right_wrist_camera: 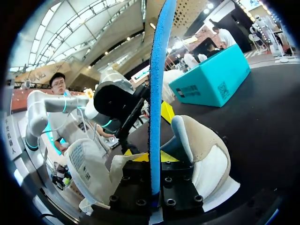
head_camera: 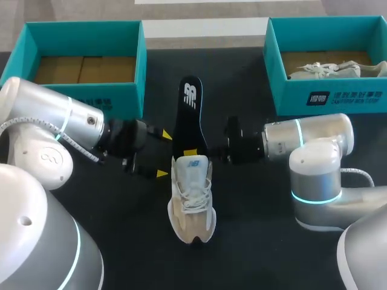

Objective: Take the shoe out of the shoebox, open the shoe tongue, remove and reinsert the insole, then place the shoe into the shoebox

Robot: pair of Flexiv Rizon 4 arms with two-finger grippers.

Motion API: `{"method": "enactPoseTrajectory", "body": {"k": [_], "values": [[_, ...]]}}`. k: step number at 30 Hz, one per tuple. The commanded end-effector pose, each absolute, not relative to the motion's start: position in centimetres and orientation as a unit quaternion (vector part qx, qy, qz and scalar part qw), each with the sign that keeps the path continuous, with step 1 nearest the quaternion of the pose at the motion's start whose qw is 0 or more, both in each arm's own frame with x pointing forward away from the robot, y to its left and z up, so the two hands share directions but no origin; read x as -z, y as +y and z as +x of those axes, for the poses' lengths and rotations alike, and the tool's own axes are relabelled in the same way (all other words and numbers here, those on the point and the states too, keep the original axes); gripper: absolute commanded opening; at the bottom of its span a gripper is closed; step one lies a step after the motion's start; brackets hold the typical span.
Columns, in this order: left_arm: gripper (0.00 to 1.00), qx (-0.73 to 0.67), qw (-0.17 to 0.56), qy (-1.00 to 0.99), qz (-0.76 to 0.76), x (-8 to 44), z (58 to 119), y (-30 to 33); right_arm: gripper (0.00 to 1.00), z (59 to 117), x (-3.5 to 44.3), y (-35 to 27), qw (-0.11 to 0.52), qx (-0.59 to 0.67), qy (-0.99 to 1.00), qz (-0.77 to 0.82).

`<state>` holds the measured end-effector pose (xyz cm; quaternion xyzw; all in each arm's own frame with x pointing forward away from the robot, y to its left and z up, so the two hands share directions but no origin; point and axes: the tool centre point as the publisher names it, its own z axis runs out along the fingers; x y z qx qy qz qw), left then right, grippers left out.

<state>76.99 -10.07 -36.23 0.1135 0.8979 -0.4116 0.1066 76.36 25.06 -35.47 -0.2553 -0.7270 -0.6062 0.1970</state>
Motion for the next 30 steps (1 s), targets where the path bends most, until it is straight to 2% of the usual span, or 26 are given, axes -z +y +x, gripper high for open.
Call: {"method": "enactPoseTrajectory", "body": {"k": [1, 8, 12, 18, 27, 28, 29, 30], "values": [[1.0, 0.41, 0.106, 0.899, 0.114, 36.2, 77.0, -10.2, 0.0, 75.7, 36.3, 25.2, 0.201, 0.6, -0.729, -0.26], [1.0, 0.41, 0.106, 0.899, 0.114, 36.2, 77.0, -10.2, 0.0, 75.6, 35.4, 24.7, 0.191, 0.595, -0.735, -0.262], [1.0, 0.41, 0.106, 0.899, 0.114, 36.2, 77.0, -10.2, 0.25, 75.6, 34.3, 24.6, 0.18, 0.594, -0.741, -0.256], [1.0, 0.41, 0.106, 0.899, 0.114, 36.2, 77.0, -10.2, 0.3, 76.0, 32.9, 24.7, 0.168, 0.595, -0.748, -0.243], [1.0, 0.41, 0.106, 0.899, 0.114, 36.2, 77.0, -10.2, 0.28, 77.9, 31.7, 24.7, 0.176, 0.589, -0.756, -0.225], [1.0, 0.41, 0.106, 0.899, 0.114, 36.2, 77.0, -10.2, 0.21, 78.1, 31.9, 24.7, 0.182, 0.586, -0.756, -0.228], [1.0, 0.41, 0.106, 0.899, 0.114, 36.2, 77.0, -10.2, 0.05, 78.1, 32.0, 24.6, 0.193, 0.585, -0.754, -0.229], [1.0, 0.41, 0.106, 0.899, 0.114, 36.2, 77.0, -10.2, 0.0, 78.2, 32.2, 24.6, 0.195, 0.58, -0.756, -0.231]]}}
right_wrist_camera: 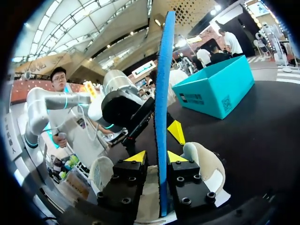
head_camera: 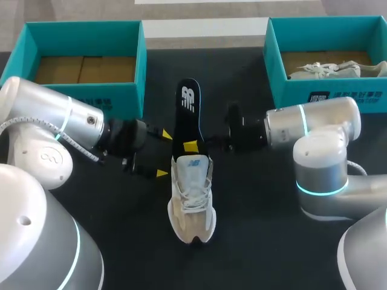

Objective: Take the shoe out of the shoebox, open the shoe tongue, remove and reinsert the insole, then place the shoe into the shoebox

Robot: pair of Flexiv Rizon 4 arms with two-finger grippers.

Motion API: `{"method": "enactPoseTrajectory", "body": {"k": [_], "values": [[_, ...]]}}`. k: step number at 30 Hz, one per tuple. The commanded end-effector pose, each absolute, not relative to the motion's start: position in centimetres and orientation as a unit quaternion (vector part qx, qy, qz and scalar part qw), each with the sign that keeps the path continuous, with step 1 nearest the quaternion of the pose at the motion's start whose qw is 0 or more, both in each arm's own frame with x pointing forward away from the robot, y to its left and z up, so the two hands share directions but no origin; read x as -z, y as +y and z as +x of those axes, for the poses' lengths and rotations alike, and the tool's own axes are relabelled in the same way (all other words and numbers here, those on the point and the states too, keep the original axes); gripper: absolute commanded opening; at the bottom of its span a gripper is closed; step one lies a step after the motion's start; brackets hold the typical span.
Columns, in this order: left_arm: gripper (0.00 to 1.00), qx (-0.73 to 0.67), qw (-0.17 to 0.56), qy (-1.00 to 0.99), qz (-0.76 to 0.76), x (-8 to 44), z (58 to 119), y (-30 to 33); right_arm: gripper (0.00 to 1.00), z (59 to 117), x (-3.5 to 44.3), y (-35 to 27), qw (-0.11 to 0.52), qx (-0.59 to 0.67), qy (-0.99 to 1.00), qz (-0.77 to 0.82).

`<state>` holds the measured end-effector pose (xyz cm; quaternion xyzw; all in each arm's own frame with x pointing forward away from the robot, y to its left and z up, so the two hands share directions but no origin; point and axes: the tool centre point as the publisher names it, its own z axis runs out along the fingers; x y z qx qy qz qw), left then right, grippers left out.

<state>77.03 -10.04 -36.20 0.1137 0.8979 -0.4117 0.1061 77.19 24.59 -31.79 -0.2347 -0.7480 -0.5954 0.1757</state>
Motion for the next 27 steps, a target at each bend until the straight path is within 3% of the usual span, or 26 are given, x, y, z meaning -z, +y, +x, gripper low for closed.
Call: {"method": "enactPoseTrajectory", "body": {"k": [1, 15, 20, 21, 22, 23, 27], "values": [[1.0, 0.41, 0.106, 0.899, 0.114, 36.2, 77.0, -10.2, 0.0, 78.1, 32.4, 24.5, 0.202, 0.576, -0.757, -0.235], [1.0, 0.41, 0.106, 0.899, 0.114, 36.2, 77.0, -10.2, 0.0, 73.6, 35.7, 24.3, 0.259, 0.539, -0.749, -0.286], [1.0, 0.41, 0.106, 0.899, 0.114, 36.2, 77.0, -10.2, 0.0, 73.5, 35.4, 23.9, 0.253, 0.535, -0.752, -0.289], [1.0, 0.41, 0.106, 0.899, 0.114, 36.2, 77.0, -10.2, 0.04, 73.7, 35.0, 23.9, 0.248, 0.536, -0.755, -0.284], [1.0, 0.41, 0.106, 0.899, 0.114, 36.2, 77.0, -10.2, 0.18, 74.0, 34.6, 23.8, 0.243, 0.536, -0.758, -0.281], [1.0, 0.41, 0.106, 0.899, 0.114, 36.2, 77.0, -10.2, 0.23, 74.3, 34.3, 23.8, 0.241, 0.536, -0.76, -0.278], [1.0, 0.41, 0.106, 0.899, 0.114, 36.2, 77.0, -10.2, 0.27, 75.6, 32.8, 24.0, 0.229, 0.537, -0.77, -0.257]]}}
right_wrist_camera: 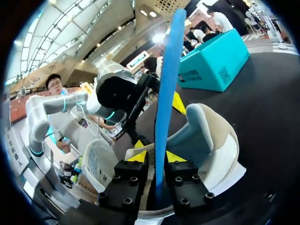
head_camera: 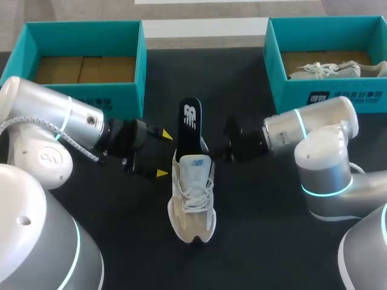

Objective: Take the shoe out of the shoebox, open the shoe tongue, remove and reinsert the insole, then place the shoe into the shoebox

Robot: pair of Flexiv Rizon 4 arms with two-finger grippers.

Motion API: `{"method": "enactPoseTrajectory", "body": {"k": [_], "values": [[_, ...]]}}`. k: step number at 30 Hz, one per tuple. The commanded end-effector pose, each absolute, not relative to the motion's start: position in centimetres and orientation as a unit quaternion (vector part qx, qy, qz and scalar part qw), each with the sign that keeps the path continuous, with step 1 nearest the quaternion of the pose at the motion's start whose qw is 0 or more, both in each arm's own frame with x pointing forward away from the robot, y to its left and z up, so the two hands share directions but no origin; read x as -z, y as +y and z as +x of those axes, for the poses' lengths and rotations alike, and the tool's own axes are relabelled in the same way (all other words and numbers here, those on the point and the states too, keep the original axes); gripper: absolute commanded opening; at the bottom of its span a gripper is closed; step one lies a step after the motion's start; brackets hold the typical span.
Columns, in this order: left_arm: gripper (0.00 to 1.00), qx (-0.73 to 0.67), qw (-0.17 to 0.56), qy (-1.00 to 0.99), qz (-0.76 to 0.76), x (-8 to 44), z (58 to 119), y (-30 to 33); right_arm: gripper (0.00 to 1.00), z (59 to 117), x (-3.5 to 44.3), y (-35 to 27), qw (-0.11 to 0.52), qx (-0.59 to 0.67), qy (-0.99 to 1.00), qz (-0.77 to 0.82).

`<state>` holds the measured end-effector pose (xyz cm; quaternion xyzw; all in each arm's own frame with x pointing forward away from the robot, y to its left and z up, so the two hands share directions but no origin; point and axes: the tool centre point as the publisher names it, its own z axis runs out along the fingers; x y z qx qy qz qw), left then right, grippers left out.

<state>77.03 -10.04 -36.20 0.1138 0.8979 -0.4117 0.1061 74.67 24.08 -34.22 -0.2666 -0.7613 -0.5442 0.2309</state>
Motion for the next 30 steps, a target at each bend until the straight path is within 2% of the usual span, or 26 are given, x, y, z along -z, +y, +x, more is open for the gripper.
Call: {"method": "enactPoseTrajectory", "body": {"k": [1, 3, 5, 7, 8, 23, 27, 29, 30], "values": [[1.0, 0.41, 0.106, 0.899, 0.114, 36.2, 77.0, -10.2, 0.28, 76.0, 32.6, 24.1, 0.228, 0.537, -0.772, -0.253], [1.0, 0.41, 0.106, 0.899, 0.114, 36.2, 77.0, -10.2, 0.27, 76.7, 32.5, 24.2, 0.226, 0.539, -0.773, -0.246], [1.0, 0.41, 0.106, 0.899, 0.114, 36.2, 77.0, -10.2, 0.22, 77.3, 32.6, 24.3, 0.228, 0.54, -0.774, -0.242], [1.0, 0.41, 0.106, 0.899, 0.114, 36.2, 77.0, -10.2, 0.12, 77.7, 32.7, 24.4, 0.233, 0.537, -0.775, -0.237], [1.0, 0.41, 0.106, 0.899, 0.114, 36.2, 77.0, -10.2, 0.0, 77.7, 32.8, 24.5, 0.237, 0.536, -0.775, -0.236], [1.0, 0.41, 0.106, 0.899, 0.114, 36.2, 77.0, -10.2, 0.0, 72.7, 35.6, 23.4, 0.302, 0.485, -0.772, -0.278], [1.0, 0.41, 0.106, 0.899, 0.114, 36.2, 77.0, -10.2, 0.0, 72.9, 35.3, 23.6, 0.3, 0.485, -0.773, -0.277], [1.0, 0.41, 0.106, 0.899, 0.114, 36.2, 77.0, -10.2, 0.16, 73.5, 34.7, 23.8, 0.29, 0.486, -0.778, -0.271], [1.0, 0.41, 0.106, 0.899, 0.114, 36.2, 77.0, -10.2, 0.2, 73.7, 34.4, 23.8, 0.287, 0.487, -0.78, -0.268]]}}
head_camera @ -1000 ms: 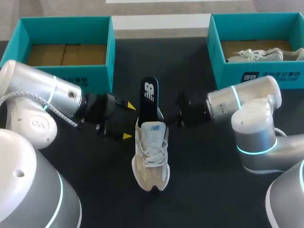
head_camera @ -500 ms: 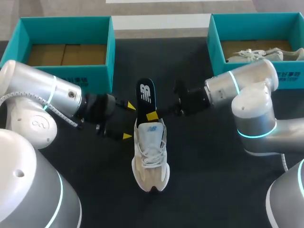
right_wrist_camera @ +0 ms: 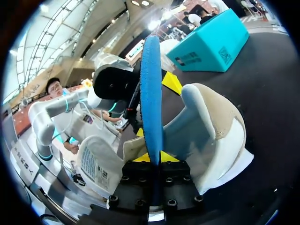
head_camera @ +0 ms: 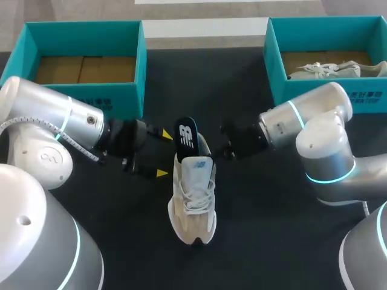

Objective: Take the shoe out of the shoebox, open the shoe tongue, remove and reinsert the insole, then place the shoe into the shoebox

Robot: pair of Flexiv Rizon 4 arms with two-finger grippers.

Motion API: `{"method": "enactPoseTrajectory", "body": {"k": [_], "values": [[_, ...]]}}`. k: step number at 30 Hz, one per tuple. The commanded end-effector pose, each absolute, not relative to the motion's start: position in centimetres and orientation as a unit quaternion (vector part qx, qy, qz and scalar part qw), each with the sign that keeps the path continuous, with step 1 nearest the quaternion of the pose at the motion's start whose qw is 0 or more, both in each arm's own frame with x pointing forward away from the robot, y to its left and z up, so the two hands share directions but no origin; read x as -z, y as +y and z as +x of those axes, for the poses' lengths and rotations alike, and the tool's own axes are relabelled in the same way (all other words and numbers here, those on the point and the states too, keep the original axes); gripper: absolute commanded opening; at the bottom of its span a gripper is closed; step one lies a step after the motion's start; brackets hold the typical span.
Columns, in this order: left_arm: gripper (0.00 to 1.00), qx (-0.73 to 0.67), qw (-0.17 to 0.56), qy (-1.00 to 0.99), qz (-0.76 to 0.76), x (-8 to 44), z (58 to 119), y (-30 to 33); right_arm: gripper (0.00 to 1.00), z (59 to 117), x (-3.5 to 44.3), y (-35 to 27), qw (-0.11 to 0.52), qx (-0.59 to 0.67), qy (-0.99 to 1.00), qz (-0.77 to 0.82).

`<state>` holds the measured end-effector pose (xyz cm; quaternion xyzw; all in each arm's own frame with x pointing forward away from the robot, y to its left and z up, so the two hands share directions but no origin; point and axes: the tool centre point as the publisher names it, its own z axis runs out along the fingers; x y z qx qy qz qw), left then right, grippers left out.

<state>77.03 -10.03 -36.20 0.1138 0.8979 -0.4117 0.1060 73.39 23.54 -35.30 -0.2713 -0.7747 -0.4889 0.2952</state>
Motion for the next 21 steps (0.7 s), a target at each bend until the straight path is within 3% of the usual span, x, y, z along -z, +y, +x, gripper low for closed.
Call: {"method": "enactPoseTrajectory", "body": {"k": [1, 11, 12, 14, 21], "values": [[1.0, 0.41, 0.106, 0.899, 0.114, 36.2, 77.0, -10.2, 0.24, 74.0, 34.2, 23.9, 0.283, 0.487, -0.783, -0.265], [1.0, 0.41, 0.106, 0.899, 0.114, 36.2, 77.0, -10.2, 0.23, 77.3, 32.6, 24.6, 0.266, 0.494, -0.794, -0.232], [1.0, 0.41, 0.106, 0.899, 0.114, 36.2, 77.0, -10.2, 0.18, 77.4, 32.7, 24.7, 0.27, 0.492, -0.795, -0.231], [1.0, 0.41, 0.106, 0.899, 0.114, 36.2, 77.0, -10.2, 0.0, 77.5, 32.9, 24.8, 0.273, 0.49, -0.795, -0.23], [1.0, 0.41, 0.106, 0.899, 0.114, 36.2, 77.0, -10.2, 0.0, 75.3, 34.5, 24.8, 0.303, 0.479, -0.787, -0.244]]}}
